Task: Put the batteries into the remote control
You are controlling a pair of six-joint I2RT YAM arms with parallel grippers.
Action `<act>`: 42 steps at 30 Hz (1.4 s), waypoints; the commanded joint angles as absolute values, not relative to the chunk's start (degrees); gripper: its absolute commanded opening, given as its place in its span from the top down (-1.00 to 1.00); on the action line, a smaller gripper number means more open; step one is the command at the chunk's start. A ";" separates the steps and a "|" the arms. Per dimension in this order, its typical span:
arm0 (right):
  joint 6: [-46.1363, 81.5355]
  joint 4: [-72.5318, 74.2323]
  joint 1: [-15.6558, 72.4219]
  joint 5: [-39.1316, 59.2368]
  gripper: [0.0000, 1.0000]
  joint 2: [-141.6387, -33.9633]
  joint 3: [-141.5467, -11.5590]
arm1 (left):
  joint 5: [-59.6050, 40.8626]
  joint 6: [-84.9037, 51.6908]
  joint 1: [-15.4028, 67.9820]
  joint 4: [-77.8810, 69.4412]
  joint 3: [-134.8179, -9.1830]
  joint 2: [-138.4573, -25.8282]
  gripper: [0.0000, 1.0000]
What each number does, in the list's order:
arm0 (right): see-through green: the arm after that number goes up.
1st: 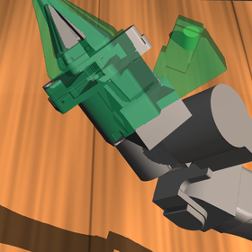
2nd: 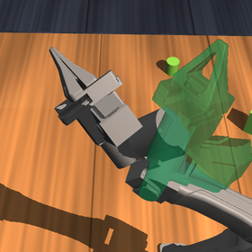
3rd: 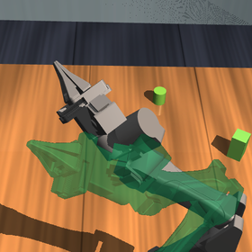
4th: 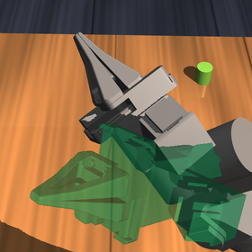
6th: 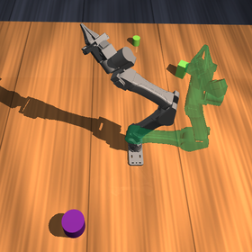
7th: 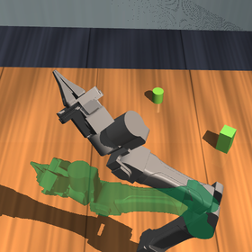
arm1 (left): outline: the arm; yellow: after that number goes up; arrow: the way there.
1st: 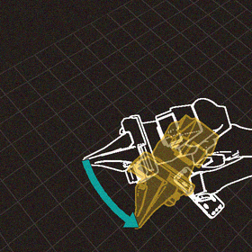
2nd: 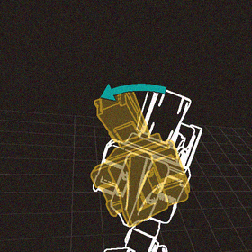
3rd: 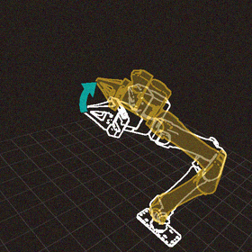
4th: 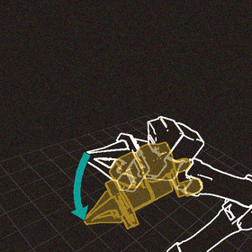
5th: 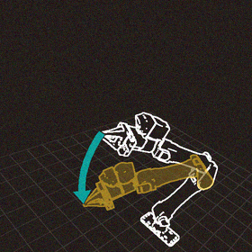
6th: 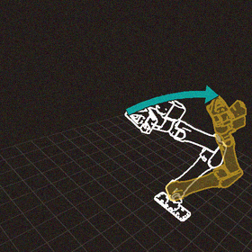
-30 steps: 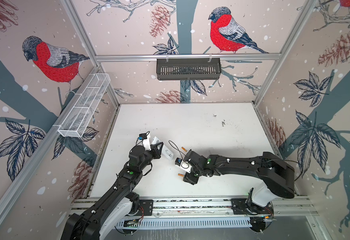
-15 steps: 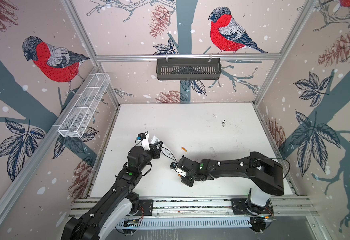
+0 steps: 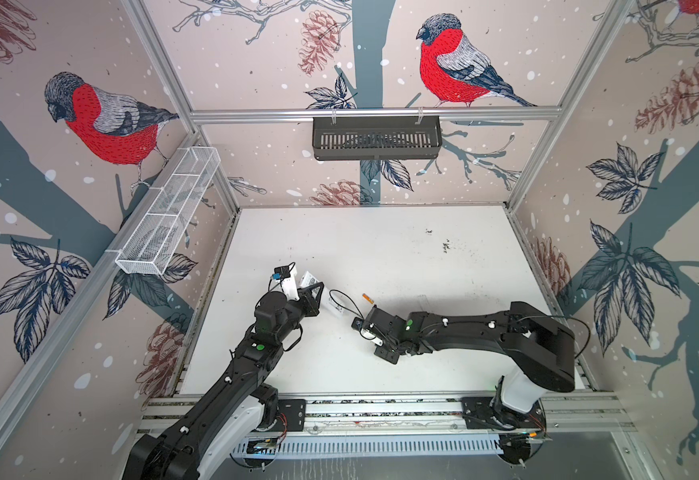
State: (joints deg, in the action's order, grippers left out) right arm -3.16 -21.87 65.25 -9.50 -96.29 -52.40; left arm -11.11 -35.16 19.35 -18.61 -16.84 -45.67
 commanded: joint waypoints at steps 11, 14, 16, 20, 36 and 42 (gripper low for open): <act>-2.49 -25.07 60.73 -17.27 0.34 -93.78 -52.78 | -11.82 -35.68 18.72 -21.52 -16.44 -46.50 1.00; -0.30 -25.29 57.51 -15.21 0.20 -93.80 -54.37 | -12.22 -35.88 18.63 -22.03 -16.32 -46.68 1.00; 1.50 -25.22 54.71 -12.18 0.08 -93.40 -55.55 | -12.38 -35.94 18.63 -22.23 -16.26 -46.91 1.00; 7.41 -25.48 50.87 -8.97 -0.24 -92.53 -57.53 | -12.39 -36.06 18.30 -22.26 -16.26 -46.80 1.00; 41.09 -22.18 33.69 16.89 -0.27 -94.55 -60.39 | -14.72 -37.49 16.90 -25.94 -15.34 -47.44 1.00; 36.18 -22.85 31.32 12.91 -0.29 -99.77 -64.47 | -14.33 -37.55 16.57 -25.41 -14.58 -45.04 1.00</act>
